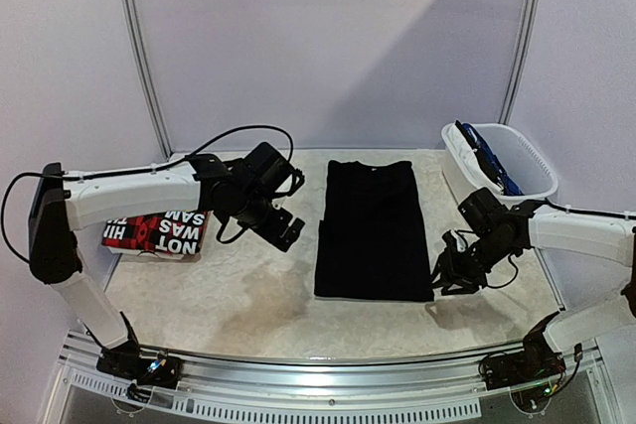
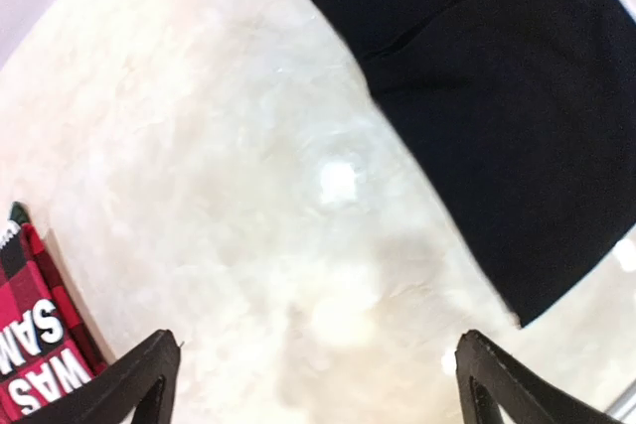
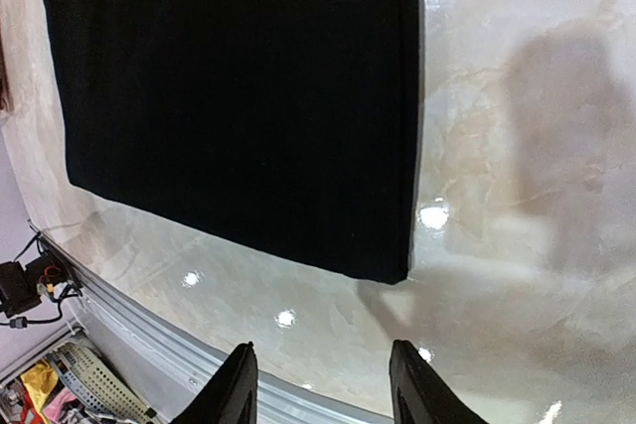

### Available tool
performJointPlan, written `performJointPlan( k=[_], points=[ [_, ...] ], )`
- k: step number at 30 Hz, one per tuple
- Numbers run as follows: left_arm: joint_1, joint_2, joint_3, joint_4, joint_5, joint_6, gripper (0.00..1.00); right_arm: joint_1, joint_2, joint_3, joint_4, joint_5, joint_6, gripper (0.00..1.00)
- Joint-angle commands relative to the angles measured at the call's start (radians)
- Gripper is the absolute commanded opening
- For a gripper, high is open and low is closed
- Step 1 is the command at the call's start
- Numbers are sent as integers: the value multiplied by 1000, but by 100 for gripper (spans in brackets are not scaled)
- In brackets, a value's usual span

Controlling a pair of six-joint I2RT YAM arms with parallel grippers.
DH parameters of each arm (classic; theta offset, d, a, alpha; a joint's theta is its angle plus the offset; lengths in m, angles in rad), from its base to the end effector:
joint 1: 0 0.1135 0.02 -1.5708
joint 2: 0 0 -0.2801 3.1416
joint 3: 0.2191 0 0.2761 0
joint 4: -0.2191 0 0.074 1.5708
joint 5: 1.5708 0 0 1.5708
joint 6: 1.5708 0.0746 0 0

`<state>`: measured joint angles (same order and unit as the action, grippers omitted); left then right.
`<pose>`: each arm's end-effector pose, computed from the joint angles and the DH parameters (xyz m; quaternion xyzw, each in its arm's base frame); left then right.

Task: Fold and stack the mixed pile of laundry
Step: Smooth out the 2/3-rectangle-folded T-shirt at the center of the board, then pick up the 2/3-rectangle-folded T-shirt from the center of the board.

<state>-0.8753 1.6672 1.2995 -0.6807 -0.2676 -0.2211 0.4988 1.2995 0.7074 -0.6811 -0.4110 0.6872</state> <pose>0.2669 -0.2890 0.2249 0.2750 0.9177 -0.0234 0.2856 0.1998 0.1428 0.1466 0.0610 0.9667 0.2485 0.0076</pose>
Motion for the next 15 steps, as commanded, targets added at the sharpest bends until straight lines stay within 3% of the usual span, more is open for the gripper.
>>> performJointPlan(
  k=[1, 8, 15],
  points=[
    [-6, -52, -65, 76, -62, 30, 95, -19, 9, -17, 41, -23, 16, 47],
    [-106, -116, -206, 186, 40, 233, 89, -83, -34, -67, 32, -45, 29, 55],
    [-223, -90, -238, 220, 92, 449, 82, -100, -5, -99, 95, -110, 34, 57]
  ],
)
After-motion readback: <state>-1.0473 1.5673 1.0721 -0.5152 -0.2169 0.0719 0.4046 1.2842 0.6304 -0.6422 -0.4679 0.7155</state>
